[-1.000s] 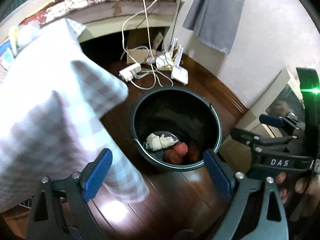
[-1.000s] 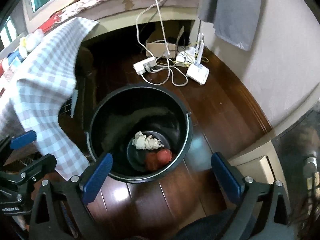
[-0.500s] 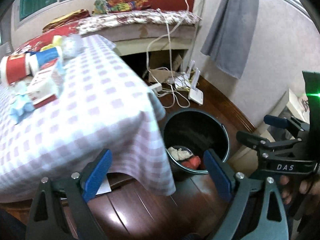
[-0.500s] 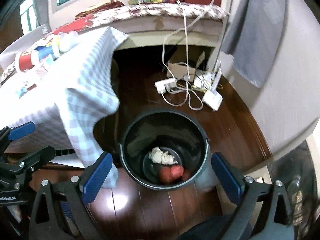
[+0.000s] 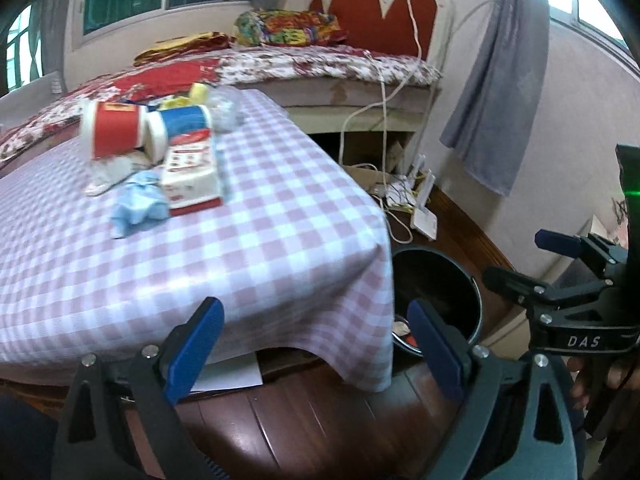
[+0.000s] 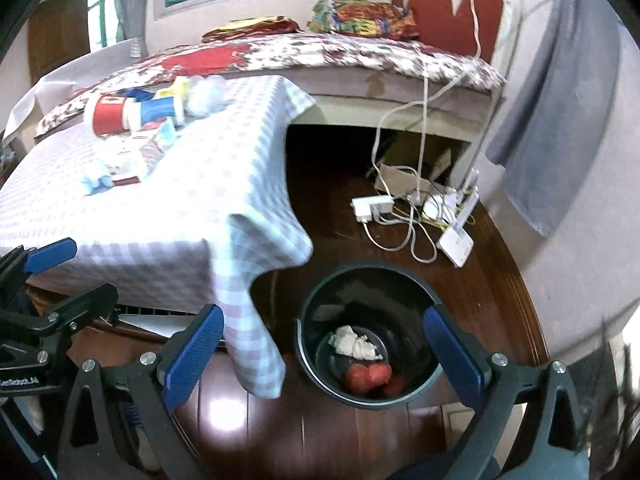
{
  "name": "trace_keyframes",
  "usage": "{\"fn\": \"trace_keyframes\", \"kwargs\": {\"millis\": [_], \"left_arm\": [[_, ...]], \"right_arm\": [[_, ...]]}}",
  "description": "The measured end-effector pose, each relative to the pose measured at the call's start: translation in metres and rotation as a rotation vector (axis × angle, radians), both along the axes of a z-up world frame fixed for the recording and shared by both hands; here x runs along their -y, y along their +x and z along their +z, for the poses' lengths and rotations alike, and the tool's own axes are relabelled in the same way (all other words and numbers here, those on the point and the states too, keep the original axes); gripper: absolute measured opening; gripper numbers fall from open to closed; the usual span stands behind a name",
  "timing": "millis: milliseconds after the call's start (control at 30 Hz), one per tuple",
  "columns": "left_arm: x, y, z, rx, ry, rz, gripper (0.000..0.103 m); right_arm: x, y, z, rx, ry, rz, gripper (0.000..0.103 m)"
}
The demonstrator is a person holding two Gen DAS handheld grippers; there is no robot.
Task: Collect trash
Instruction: 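Move both tools back toward the trash on the table, then grasp the red paper cup with the left tool while the right tool grasps the white milk carton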
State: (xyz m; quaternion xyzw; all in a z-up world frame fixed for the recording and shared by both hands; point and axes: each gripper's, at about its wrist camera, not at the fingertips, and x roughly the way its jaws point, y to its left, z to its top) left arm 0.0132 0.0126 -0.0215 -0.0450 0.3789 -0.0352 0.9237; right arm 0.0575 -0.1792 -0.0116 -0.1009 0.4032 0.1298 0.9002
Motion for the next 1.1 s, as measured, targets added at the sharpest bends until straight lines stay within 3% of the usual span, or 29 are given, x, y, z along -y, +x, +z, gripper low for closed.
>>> {"fn": "trace_keyframes", "kwargs": {"millis": [300, 600, 1100], "left_arm": [[-0.05, -0.01, 0.01, 0.036, 0.019, 0.114, 0.094], [-0.128, -0.007, 0.02, 0.078, 0.006, 0.264, 0.095], [-0.187, 0.025, 0.005, 0.055, -0.008, 0.325, 0.089]], "right_arm": [[-0.058, 0.004, 0.022, 0.047, 0.027, 0.123, 0.102], [-0.133, 0.027, 0.041, 0.121, 0.057, 0.218, 0.103], [-0.23, 0.08, 0.015, 0.046, 0.103, 0.246, 0.103]]}}
